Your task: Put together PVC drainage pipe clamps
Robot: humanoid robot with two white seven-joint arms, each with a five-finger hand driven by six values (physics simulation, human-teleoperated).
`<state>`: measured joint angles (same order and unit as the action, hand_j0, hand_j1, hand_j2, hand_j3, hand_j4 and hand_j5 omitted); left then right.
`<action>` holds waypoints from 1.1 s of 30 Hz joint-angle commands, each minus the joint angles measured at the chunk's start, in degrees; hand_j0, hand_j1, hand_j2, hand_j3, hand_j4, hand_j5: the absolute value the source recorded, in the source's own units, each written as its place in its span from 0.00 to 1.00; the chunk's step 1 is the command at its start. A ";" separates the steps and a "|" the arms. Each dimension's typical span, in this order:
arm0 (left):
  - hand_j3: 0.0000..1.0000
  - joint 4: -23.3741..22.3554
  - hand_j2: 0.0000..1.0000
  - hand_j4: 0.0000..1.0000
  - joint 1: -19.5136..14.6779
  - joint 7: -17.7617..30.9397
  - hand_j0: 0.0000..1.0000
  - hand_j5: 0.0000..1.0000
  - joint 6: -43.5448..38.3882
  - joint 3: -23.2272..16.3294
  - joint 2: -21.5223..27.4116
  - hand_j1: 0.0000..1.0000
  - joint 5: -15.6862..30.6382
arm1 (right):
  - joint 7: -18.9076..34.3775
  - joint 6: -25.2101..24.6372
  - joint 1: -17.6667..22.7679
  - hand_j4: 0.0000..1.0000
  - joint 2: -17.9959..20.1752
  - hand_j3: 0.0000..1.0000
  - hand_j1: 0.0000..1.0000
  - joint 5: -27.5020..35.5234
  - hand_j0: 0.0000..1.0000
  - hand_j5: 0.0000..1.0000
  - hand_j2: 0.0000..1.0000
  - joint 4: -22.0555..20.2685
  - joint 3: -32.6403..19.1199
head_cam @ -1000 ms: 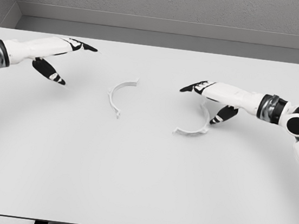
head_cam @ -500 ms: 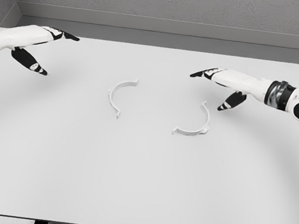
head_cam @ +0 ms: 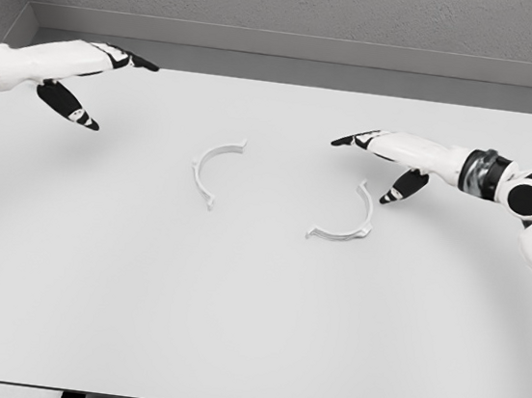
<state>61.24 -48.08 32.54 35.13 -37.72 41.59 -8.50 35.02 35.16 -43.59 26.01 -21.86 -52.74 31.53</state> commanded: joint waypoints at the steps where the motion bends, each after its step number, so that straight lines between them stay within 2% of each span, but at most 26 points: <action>1: 1.00 1.16 1.00 1.00 0.00 -0.02 1.00 1.00 -0.13 -2.36 -0.72 1.00 0.33 | -0.02 -0.16 0.00 1.00 -0.17 1.00 1.00 0.23 1.00 1.00 1.00 0.18 -0.06; 12: 1.00 2.22 1.00 1.00 -0.53 -0.02 1.00 1.00 -0.13 -2.71 -0.63 1.00 0.33 | -0.02 -0.16 -0.53 1.00 -1.23 1.00 1.00 0.41 1.00 1.00 1.00 -0.44 0.73; 13: 1.00 2.39 1.00 1.00 -1.14 -0.02 1.00 1.00 -0.13 -3.94 -0.89 1.00 0.24 | -0.02 -0.16 -0.62 1.00 -1.49 1.00 1.00 0.41 1.00 1.00 1.00 -0.53 0.81; 15: 1.00 1.25 1.00 1.00 -1.85 0.06 1.00 1.00 -0.13 -4.47 -5.11 1.00 -3.10 | -0.02 -0.16 -0.97 1.00 -1.58 1.00 1.00 0.50 1.00 1.00 1.00 -0.53 1.43; 16: 1.00 -1.29 1.00 1.00 -2.46 0.06 1.00 1.00 -0.13 -4.47 -7.04 1.00 -3.71 | -0.02 -0.16 -0.97 1.00 -1.58 1.00 1.00 0.50 1.00 1.00 1.00 -0.79 1.43; 19: 1.00 -18.59 1.00 1.00 -6.85 0.15 1.00 1.00 -0.13 -3.68 -16.09 1.00 -7.32 | -0.02 -0.16 -0.97 1.00 -1.58 1.00 1.00 0.59 1.00 1.00 1.00 -1.76 1.52; 20: 1.00 -20.89 1.00 1.00 -6.94 0.33 1.00 1.00 -0.13 -3.59 -17.15 1.00 -7.41 | -0.02 -0.16 -0.97 1.00 -1.58 1.00 1.00 0.59 1.00 1.00 1.00 -2.20 1.52; 22: 1.00 -21.60 1.00 1.00 -6.94 0.77 1.00 1.00 -0.13 -3.32 -18.38 1.00 -7.41 | -0.02 -0.16 -0.97 1.00 -1.75 1.00 1.00 0.59 1.00 1.00 1.00 -2.46 1.61; 25: 1.00 -27.31 1.00 1.00 -6.94 0.77 1.00 1.00 -0.13 -3.24 -22.60 1.00 -7.41 | -0.02 -0.16 -1.49 1.00 -2.11 1.00 1.00 0.85 1.00 1.00 1.00 -2.90 2.84; 29: 1.00 -27.22 1.00 1.00 -7.91 0.77 1.00 1.00 -0.13 -1.83 -22.78 1.00 -7.41 | -0.02 -0.16 -1.84 1.00 -2.19 1.00 1.00 0.85 1.00 1.00 1.00 -3.78 3.80; 32: 1.00 -26.70 1.00 1.00 -10.11 0.77 1.00 1.00 -0.13 -2.18 -23.39 1.00 -12.24 | -0.02 -0.16 -1.93 1.00 -2.11 1.00 1.00 0.94 1.00 1.00 1.00 -3.95 3.80; 33: 1.00 -26.44 1.00 1.00 -10.28 0.33 1.00 1.00 -0.13 -1.48 -23.83 1.00 -11.89 | -0.02 -0.16 -2.02 1.00 -1.84 1.00 1.00 1.03 1.00 1.00 1.00 -3.87 3.37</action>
<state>34.77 -58.36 33.16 35.14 -39.87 18.53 -19.32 35.02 35.16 -45.53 23.97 -21.29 -56.40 35.09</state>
